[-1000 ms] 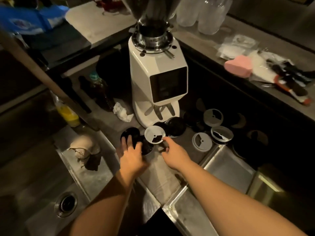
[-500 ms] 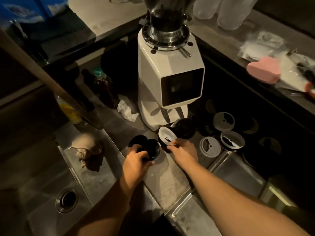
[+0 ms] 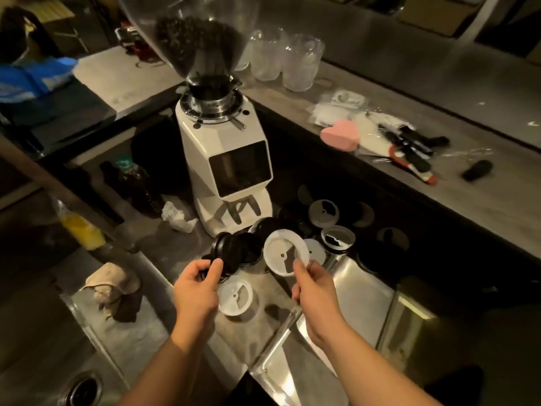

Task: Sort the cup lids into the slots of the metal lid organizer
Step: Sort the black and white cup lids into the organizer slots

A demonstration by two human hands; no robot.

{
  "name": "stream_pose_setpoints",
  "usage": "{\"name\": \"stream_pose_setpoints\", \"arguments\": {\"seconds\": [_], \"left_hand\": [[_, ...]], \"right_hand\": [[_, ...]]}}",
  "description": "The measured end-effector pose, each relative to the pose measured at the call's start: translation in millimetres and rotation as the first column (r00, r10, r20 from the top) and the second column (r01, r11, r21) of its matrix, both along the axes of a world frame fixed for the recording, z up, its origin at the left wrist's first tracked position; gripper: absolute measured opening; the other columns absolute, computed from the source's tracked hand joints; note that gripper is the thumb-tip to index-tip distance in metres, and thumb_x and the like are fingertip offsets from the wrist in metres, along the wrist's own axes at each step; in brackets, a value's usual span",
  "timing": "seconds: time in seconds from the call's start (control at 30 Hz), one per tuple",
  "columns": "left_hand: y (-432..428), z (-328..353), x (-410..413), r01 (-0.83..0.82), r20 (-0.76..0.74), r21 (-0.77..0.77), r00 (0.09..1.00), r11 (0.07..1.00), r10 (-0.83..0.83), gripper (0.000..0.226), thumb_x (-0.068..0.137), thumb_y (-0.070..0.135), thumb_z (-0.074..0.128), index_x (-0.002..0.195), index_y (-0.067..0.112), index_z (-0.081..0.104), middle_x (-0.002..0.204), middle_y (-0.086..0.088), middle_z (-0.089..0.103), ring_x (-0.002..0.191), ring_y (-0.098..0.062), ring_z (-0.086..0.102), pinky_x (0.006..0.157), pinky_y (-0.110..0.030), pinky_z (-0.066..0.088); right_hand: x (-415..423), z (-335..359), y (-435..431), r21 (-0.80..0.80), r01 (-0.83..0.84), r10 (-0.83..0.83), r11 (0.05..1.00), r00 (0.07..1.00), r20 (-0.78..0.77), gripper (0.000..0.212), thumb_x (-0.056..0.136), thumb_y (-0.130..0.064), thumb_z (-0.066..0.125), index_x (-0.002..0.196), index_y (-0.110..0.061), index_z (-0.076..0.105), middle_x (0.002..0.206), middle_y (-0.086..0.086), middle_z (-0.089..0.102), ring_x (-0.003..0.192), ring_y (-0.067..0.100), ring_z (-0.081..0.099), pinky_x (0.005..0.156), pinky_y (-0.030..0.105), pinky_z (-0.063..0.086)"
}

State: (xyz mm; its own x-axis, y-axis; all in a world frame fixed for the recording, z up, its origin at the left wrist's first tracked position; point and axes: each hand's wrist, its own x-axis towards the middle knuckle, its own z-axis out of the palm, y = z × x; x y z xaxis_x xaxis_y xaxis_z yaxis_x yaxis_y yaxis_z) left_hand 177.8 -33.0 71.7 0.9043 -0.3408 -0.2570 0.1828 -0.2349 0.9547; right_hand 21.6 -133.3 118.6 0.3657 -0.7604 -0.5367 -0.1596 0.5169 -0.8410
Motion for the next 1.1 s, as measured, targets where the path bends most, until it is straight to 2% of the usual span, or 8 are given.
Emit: {"name": "stream_pose_setpoints", "arguments": {"seconds": [0.2, 0.37, 0.5, 0.6, 0.7, 0.93, 1.0, 1.1], "left_hand": [[-6, 99, -79, 0.071, -0.394, -0.431, 0.882, 0.900, -0.259, 0.018, 0.097, 0.022, 0.058, 0.079, 0.018, 0.058, 0.092, -0.009, 0.068, 0.085, -0.019, 0.064, 0.079, -0.036, 0.048], [-14, 159, -169, 0.275, -0.128, -0.449, 0.922, 0.850, -0.366, 0.021, 0.094, 0.025, 0.058, 0.074, 0.029, 0.062, 0.087, -0.002, 0.068, 0.086, -0.025, 0.060, 0.079, -0.041, 0.044], [-16, 188, -244, 0.280, 0.051, -0.523, 0.953, 0.805, -0.299, 0.033, 0.102, 0.021, 0.051, 0.073, 0.034, 0.059, 0.076, 0.002, 0.057, 0.077, -0.023, 0.048, 0.073, -0.041, 0.041], [-19, 203, -293, 0.222, 0.160, -0.530, 0.974, 0.818, -0.160, 0.029, 0.102, 0.030, 0.048, 0.077, 0.043, 0.055, 0.069, 0.018, 0.057, 0.066, -0.003, 0.051, 0.063, -0.025, 0.045], [-20, 211, -325, 0.215, 0.261, -0.520, 0.962, 0.827, -0.086, 0.016, 0.098, 0.037, 0.044, 0.084, 0.039, 0.050, 0.069, 0.019, 0.053, 0.063, 0.002, 0.047, 0.059, -0.019, 0.041], [-25, 222, -358, 0.186, 0.038, -0.434, 0.981, 0.882, -0.188, 0.019, 0.103, 0.035, 0.051, 0.085, 0.031, 0.056, 0.075, 0.006, 0.052, 0.072, -0.013, 0.051, 0.070, -0.034, 0.048], [-23, 227, -371, 0.212, -0.065, -0.445, 0.961, 0.870, -0.267, 0.018, 0.102, 0.035, 0.053, 0.087, 0.028, 0.059, 0.076, 0.002, 0.055, 0.076, -0.019, 0.055, 0.072, -0.041, 0.050], [-18, 237, -388, 0.271, -0.086, -0.427, 0.937, 0.863, -0.337, 0.015, 0.103, 0.033, 0.052, 0.098, 0.021, 0.061, 0.077, -0.001, 0.057, 0.073, -0.019, 0.057, 0.068, -0.038, 0.051]], "right_hand": [[-73, 79, 14, -0.021, 0.136, -0.133, 0.990, 0.985, 0.113, 0.021, 0.104, -0.011, 0.039, 0.096, -0.013, 0.058, 0.048, -0.013, 0.053, 0.045, 0.000, 0.047, 0.054, 0.024, 0.036], [-148, 127, 34, -0.108, 0.151, -0.143, 0.983, 0.987, 0.073, 0.023, 0.106, -0.022, 0.038, 0.098, -0.016, 0.058, 0.081, 0.005, 0.061, 0.070, 0.017, 0.058, 0.051, 0.025, 0.046], [-187, 147, 48, -0.248, 0.240, -0.242, 0.939, 0.970, 0.023, 0.022, 0.096, -0.007, 0.034, 0.097, -0.023, 0.050, 0.087, 0.014, 0.058, 0.070, 0.024, 0.057, 0.047, 0.031, 0.042], [-209, 158, 57, -0.362, 0.316, -0.344, 0.877, 0.939, -0.013, 0.030, 0.080, -0.018, 0.035, 0.098, -0.041, 0.043, 0.099, 0.005, 0.059, 0.087, 0.024, 0.061, 0.066, 0.044, 0.056], [-235, 165, 68, -0.398, 0.270, -0.295, 0.877, 0.956, 0.000, 0.026, 0.093, -0.021, 0.036, 0.103, -0.045, 0.037, 0.101, -0.003, 0.058, 0.092, 0.019, 0.062, 0.079, 0.043, 0.057], [-329, 173, 88, -0.534, -0.022, 0.037, 0.845, 0.999, 0.019, 0.038, 0.095, -0.027, 0.061, 0.112, -0.054, 0.040, 0.102, -0.023, 0.057, 0.097, 0.003, 0.060, 0.083, 0.027, 0.056], [-355, 177, 91, -0.702, -0.131, 0.084, 0.700, 0.991, -0.101, 0.063, 0.087, -0.027, 0.072, 0.124, -0.058, 0.032, 0.117, -0.030, 0.050, 0.109, -0.004, 0.055, 0.088, 0.016, 0.051], [-380, 176, 82, -0.857, -0.470, -0.016, 0.210, 0.875, -0.483, 0.090, 0.079, -0.028, 0.080, 0.147, -0.041, 0.021, 0.156, -0.020, 0.018, 0.139, -0.001, 0.031, 0.108, 0.008, 0.029]]}}
